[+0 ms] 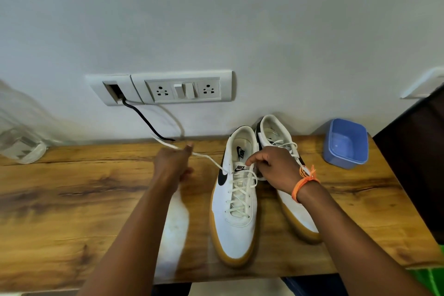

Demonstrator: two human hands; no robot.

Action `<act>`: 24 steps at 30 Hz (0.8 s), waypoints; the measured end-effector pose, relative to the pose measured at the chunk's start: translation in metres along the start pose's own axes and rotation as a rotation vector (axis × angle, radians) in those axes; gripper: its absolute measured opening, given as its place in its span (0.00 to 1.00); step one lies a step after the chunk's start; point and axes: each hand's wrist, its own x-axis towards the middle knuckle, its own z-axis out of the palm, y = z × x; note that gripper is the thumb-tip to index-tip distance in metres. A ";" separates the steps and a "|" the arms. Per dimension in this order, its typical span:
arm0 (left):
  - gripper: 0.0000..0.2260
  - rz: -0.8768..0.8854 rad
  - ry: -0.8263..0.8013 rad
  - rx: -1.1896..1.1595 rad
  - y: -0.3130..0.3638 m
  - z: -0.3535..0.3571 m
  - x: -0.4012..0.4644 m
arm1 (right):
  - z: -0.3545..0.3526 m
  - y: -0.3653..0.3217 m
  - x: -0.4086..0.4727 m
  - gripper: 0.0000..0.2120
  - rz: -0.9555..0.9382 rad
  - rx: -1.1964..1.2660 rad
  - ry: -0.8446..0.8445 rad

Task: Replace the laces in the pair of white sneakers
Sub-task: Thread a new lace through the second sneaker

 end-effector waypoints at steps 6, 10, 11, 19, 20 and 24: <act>0.22 -0.050 -0.287 0.335 -0.005 0.026 -0.026 | 0.002 -0.001 0.002 0.17 -0.014 -0.011 0.015; 0.11 -0.069 -0.352 0.141 -0.001 0.041 -0.036 | 0.004 -0.001 0.002 0.16 -0.019 -0.039 0.023; 0.10 -0.072 -0.359 0.126 -0.002 0.042 -0.036 | 0.004 -0.002 0.002 0.16 -0.021 -0.044 0.022; 0.11 0.002 -0.143 -0.030 -0.005 0.010 -0.016 | 0.003 -0.006 -0.004 0.14 -0.064 -0.221 0.053; 0.11 -0.030 -0.159 -0.054 -0.008 0.012 -0.020 | 0.002 -0.005 -0.004 0.14 -0.054 -0.226 0.052; 0.17 -0.044 -0.266 0.049 -0.020 0.031 -0.031 | 0.005 -0.003 -0.008 0.21 0.001 -0.050 -0.015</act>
